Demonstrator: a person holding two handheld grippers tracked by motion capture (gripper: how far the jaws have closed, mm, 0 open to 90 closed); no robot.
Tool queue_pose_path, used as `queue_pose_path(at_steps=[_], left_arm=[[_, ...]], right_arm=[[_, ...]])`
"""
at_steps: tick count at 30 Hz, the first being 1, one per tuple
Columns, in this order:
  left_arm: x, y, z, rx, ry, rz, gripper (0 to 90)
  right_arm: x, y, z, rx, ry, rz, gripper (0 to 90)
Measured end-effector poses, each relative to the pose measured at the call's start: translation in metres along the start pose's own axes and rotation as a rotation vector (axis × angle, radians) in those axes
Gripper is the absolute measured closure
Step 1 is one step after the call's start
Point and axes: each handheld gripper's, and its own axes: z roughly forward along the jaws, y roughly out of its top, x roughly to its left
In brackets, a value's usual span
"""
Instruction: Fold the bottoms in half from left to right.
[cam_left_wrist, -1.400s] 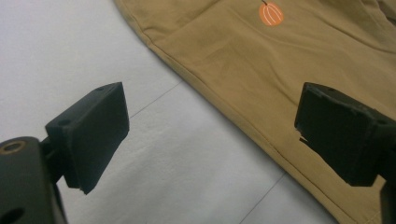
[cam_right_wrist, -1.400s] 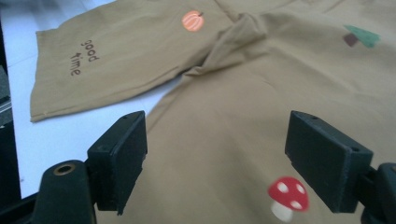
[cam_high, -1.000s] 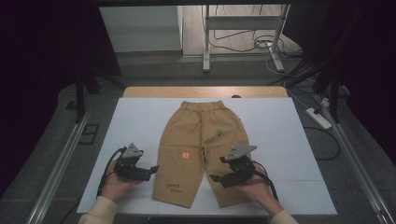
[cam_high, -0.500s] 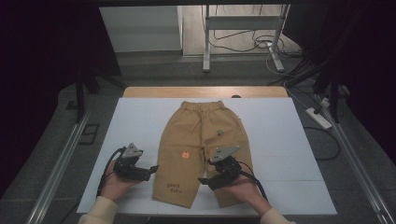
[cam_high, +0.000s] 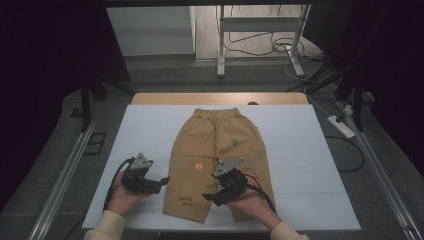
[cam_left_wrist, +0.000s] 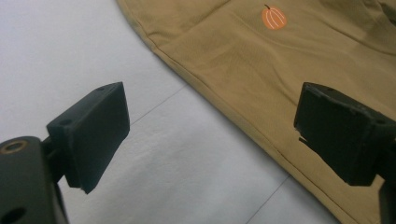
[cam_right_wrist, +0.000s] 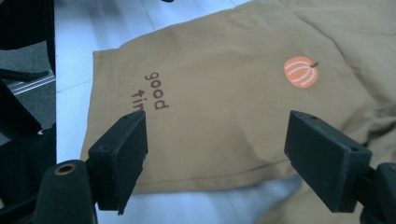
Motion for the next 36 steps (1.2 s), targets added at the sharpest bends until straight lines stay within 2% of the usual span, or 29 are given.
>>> queue_pose_path(at_steps=[36], left_arm=[[0.002, 0.0, -0.003, -0.017, 0.004, -0.007, 10.9]], right_arm=[[0.023, 0.029, 0.042, 0.017, 0.089, -0.066, 21.6]])
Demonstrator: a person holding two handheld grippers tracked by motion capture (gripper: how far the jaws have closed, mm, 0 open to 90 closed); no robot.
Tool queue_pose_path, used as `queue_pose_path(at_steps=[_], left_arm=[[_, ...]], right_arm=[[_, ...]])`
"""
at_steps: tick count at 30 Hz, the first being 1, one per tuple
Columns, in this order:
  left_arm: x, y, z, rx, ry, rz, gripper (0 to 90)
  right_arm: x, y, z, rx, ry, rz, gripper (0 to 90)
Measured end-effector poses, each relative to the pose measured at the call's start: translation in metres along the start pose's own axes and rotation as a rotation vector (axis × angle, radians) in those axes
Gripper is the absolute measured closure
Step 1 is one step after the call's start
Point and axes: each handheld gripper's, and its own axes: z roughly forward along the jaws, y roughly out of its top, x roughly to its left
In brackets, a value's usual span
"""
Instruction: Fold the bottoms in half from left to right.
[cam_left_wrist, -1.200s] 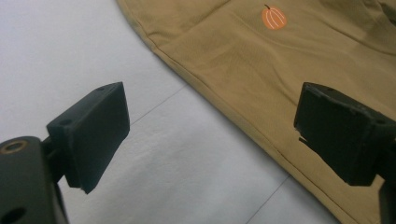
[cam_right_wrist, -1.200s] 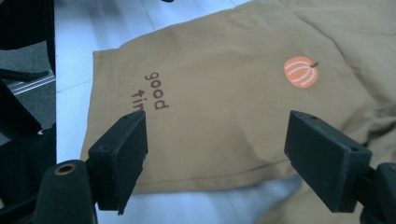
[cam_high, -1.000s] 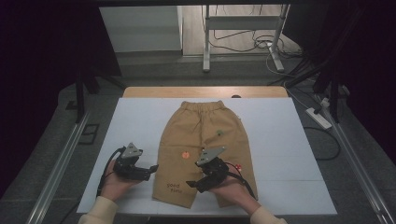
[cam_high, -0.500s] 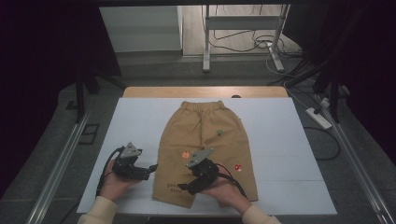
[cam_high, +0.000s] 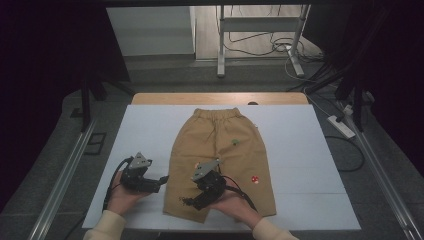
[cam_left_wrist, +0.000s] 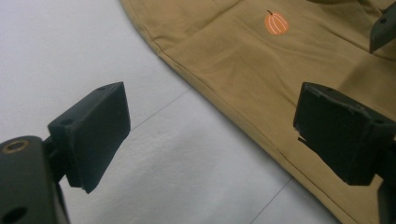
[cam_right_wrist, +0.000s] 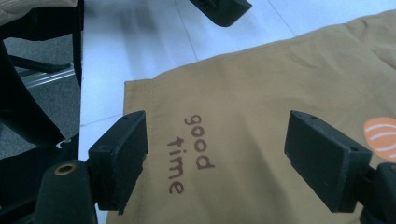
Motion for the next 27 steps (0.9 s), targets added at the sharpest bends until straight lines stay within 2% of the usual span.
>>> queue_pose_path(at_steps=[18, 27], left_arm=[[0.002, 0.0, -0.002, -0.008, 0.005, -0.009, 10.9], [0.003, -0.001, -0.001, -0.007, 0.008, -0.015, 11.0]], right_arm=[[0.009, 0.009, 0.017, 0.02, 0.03, -0.036, 21.6], [0.019, 0.012, 0.033, 0.04, 0.062, -0.06, 21.6]])
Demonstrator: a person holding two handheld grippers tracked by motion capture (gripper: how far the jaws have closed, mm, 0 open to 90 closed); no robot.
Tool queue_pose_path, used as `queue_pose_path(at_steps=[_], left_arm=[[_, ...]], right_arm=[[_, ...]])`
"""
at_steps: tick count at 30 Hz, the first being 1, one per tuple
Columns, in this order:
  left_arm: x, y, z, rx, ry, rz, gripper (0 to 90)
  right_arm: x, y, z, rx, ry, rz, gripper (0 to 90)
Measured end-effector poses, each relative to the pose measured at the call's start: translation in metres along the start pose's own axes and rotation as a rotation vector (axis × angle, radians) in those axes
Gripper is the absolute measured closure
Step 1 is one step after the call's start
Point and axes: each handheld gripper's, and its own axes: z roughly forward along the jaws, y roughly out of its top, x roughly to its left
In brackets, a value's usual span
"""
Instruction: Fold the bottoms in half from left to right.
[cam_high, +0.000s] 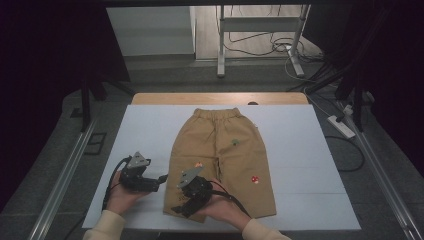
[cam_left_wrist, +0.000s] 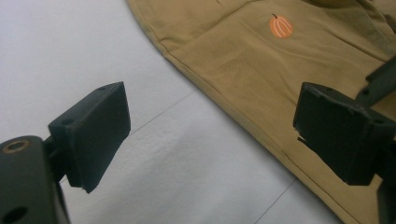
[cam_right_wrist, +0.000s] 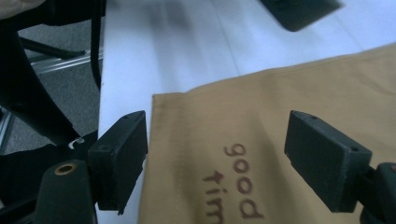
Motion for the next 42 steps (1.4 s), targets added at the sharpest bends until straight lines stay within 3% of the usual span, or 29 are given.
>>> queue_pose_path(at_steps=[12, 15, 19, 24, 27, 28, 29, 33, 37, 42], left_arm=[[0.002, -0.002, -0.002, -0.005, 0.005, -0.008, 11.0], [0.002, -0.002, -0.002, -0.004, 0.007, -0.006, 11.1], [0.002, -0.002, -0.003, -0.003, 0.007, -0.003, 11.1], [0.001, -0.002, -0.004, -0.006, 0.008, -0.005, 11.1], [0.001, -0.002, -0.003, -0.007, 0.008, -0.008, 11.2], [0.001, -0.002, -0.003, -0.007, 0.008, -0.009, 11.2], [0.002, -0.003, -0.003, -0.004, 0.008, -0.007, 11.2], [0.002, -0.002, -0.003, -0.005, 0.01, -0.005, 11.2], [0.002, -0.002, -0.003, -0.002, 0.011, 0.001, 11.2], [0.003, -0.002, -0.004, -0.009, 0.018, -0.011, 11.2]], right_arm=[[0.012, 0.003, 0.026, 0.053, -0.003, -0.056, 21.5], [0.012, 0.004, 0.027, 0.051, -0.013, -0.065, 21.7], [0.016, 0.003, 0.028, 0.064, -0.064, -0.104, 23.8], [0.013, 0.004, 0.024, 0.076, -0.084, -0.084, 37.3], [0.011, 0.004, 0.02, 0.085, -0.096, -0.076, 49.5], [0.008, 0.003, 0.018, 0.083, -0.101, -0.076, 60.7], [0.008, 0.003, 0.018, 0.083, -0.101, -0.076, 60.7], [0.002, 0.001, 0.012, 0.086, -0.112, -0.067, 79.1], [-0.001, -0.001, 0.009, 0.087, -0.1, -0.046, 85.3], [-0.003, -0.003, 0.002, 0.034, -0.056, -0.03, 86.2]])
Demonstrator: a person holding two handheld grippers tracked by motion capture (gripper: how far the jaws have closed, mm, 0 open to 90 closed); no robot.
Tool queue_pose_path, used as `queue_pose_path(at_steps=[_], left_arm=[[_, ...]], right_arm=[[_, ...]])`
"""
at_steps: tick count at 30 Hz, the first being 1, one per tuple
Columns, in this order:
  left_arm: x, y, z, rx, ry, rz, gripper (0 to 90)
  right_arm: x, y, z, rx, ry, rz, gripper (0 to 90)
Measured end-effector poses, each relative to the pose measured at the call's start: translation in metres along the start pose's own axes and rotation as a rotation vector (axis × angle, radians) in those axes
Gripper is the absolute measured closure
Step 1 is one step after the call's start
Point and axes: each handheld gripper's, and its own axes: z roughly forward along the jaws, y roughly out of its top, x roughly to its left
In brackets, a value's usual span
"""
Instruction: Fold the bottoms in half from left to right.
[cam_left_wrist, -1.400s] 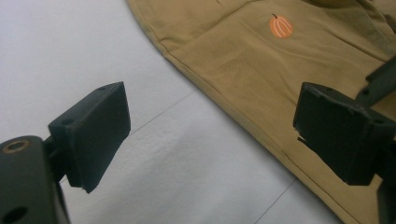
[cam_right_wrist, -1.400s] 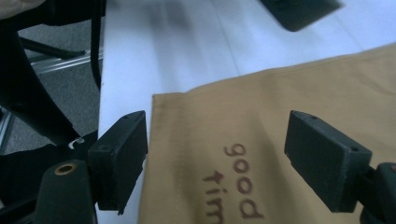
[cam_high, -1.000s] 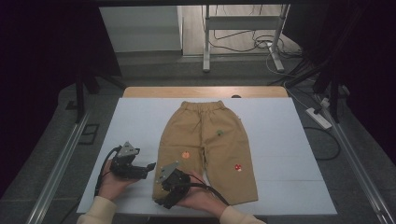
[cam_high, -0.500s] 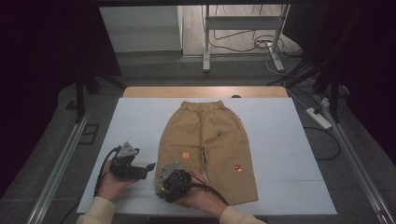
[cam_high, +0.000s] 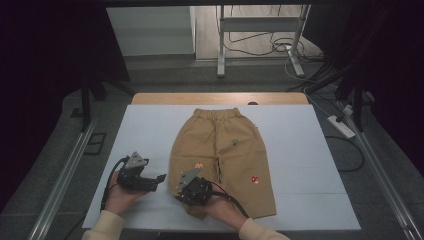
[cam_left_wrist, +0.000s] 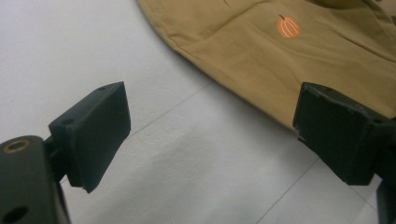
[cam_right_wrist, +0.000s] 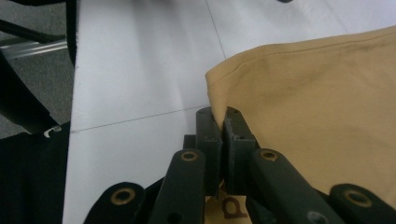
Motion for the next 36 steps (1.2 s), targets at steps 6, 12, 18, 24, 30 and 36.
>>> queue_pose_path(at_steps=[6, 12, 18, 24, 30, 36], left_arm=[[0.001, 0.001, 0.001, 0.003, -0.004, 0.003, 11.2], [0.004, 0.006, 0.005, -0.003, -0.006, -0.003, 12.1], [0.007, 0.016, 0.015, -0.004, -0.019, -0.013, 12.5], [0.01, 0.025, 0.022, 0.004, -0.045, -0.039, 12.6], [0.012, 0.035, 0.028, 0.014, -0.051, -0.045, 12.6], [0.012, 0.047, 0.037, 0.024, -0.058, -0.034, 12.7]], right_arm=[[-0.003, -0.003, -0.011, -0.029, 0.034, 0.031, 86.3], [-0.004, -0.004, -0.012, -0.036, 0.041, 0.037, 86.4], [-0.003, -0.004, -0.012, -0.036, 0.04, 0.035, 86.4], [-0.003, -0.004, -0.013, -0.036, 0.04, 0.032, 86.5], [-0.003, -0.004, -0.013, -0.026, 0.042, 0.024, 86.5], [-0.003, -0.004, -0.012, -0.027, 0.041, 0.026, 86.4]])
